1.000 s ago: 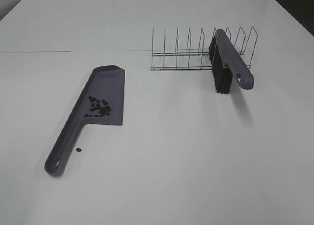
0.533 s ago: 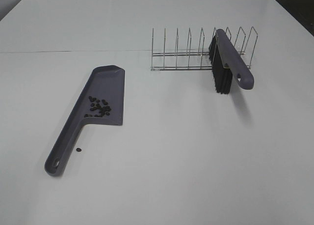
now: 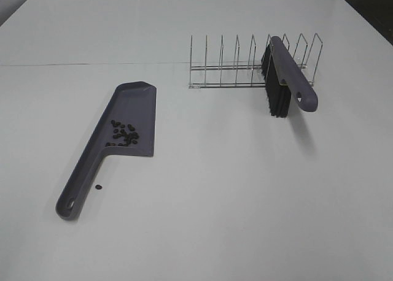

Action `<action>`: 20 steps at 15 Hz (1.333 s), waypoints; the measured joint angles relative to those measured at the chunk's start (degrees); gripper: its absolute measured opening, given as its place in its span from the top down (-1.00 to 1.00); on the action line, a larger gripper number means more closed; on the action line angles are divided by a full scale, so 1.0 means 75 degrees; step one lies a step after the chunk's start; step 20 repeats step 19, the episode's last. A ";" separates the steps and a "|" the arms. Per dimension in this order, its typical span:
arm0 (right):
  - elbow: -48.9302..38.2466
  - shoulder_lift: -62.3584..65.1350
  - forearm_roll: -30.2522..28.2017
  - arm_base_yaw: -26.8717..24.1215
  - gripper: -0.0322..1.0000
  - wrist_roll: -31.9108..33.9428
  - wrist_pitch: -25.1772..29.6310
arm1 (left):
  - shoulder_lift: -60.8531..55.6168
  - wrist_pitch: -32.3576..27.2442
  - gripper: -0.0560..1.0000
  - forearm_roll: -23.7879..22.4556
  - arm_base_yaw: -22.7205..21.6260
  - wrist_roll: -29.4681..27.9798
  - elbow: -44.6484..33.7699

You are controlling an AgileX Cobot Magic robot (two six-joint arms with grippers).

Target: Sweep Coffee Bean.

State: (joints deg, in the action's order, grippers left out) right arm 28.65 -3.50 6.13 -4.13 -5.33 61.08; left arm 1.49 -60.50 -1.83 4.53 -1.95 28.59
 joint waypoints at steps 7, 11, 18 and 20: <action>0.0000 0.0497 0.0053 -0.0008 -0.48 0.0000 -0.0008 | -0.0222 0.0023 -0.30 0.0000 -0.0298 0.0008 0.0000; 0.0000 0.0497 0.0053 -0.0008 -0.48 0.0000 -0.0008 | -0.0222 0.0046 -0.30 0.0000 -0.0306 0.0008 0.0000; 0.0000 0.0497 0.0053 -0.0008 -0.48 0.0000 -0.0008 | -0.0222 0.0046 -0.30 0.0000 -0.0306 0.0008 0.0000; 0.0000 0.0497 0.0053 -0.0008 -0.48 0.0000 -0.0008 | -0.0222 0.0046 -0.30 0.0000 -0.0306 0.0008 0.0000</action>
